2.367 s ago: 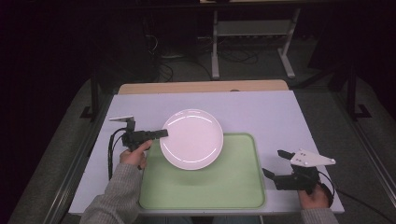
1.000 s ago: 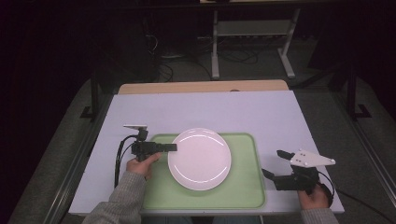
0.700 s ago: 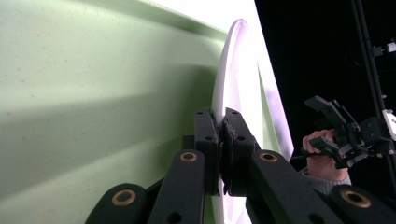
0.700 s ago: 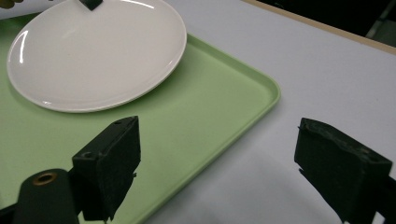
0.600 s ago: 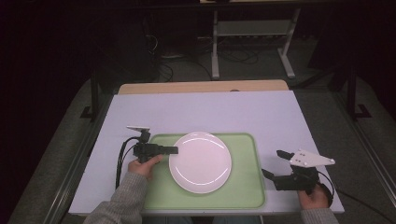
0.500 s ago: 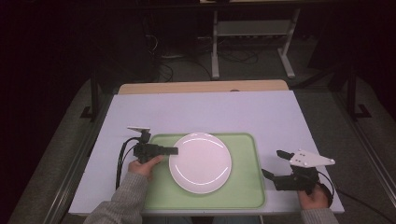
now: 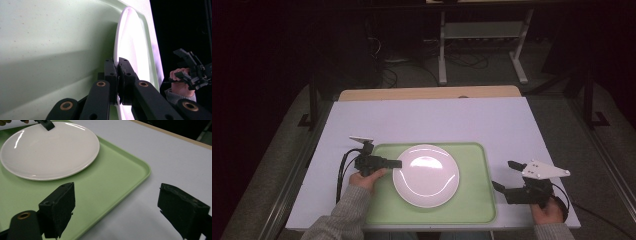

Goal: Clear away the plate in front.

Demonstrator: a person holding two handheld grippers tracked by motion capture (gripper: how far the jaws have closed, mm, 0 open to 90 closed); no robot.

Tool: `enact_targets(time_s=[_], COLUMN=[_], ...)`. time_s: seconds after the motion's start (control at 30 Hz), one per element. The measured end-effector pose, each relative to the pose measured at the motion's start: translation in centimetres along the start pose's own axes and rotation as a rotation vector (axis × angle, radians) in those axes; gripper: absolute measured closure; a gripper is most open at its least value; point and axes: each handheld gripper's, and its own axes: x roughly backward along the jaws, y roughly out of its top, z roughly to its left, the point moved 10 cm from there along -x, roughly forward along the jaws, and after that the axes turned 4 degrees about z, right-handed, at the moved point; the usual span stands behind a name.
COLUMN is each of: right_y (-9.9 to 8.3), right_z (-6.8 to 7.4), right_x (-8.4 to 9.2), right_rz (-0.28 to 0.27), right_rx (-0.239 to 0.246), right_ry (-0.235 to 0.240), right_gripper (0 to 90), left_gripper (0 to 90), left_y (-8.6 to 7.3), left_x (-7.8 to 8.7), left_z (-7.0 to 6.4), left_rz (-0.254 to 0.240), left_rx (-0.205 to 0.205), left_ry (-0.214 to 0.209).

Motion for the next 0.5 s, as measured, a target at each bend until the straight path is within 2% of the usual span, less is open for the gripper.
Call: enact_targets(time_s=[0.13, 0.17, 0.5], right_y=[0.03, 0.03, 0.05], right_z=[0.04, 0.06, 0.14], right_x=[-0.01, -0.01, -0.09], right_rz=[0.001, 0.001, 0.004], right_rx=[0.004, 0.004, 0.009], right_ry=[0.000, 0.000, 0.001], right_gripper=[13.7, 13.7, 13.7], left_gripper=[85.0, 84.7, 82.9], left_y=[-0.11, -0.26, -0.84], left_x=[0.03, 0.01, 0.10], left_z=[0.02, 0.17, 0.53], left_rz=[0.009, 0.020, 0.061], left_rx=[-0.003, -0.010, -0.018], left_ry=[0.022, 0.042, 0.088])
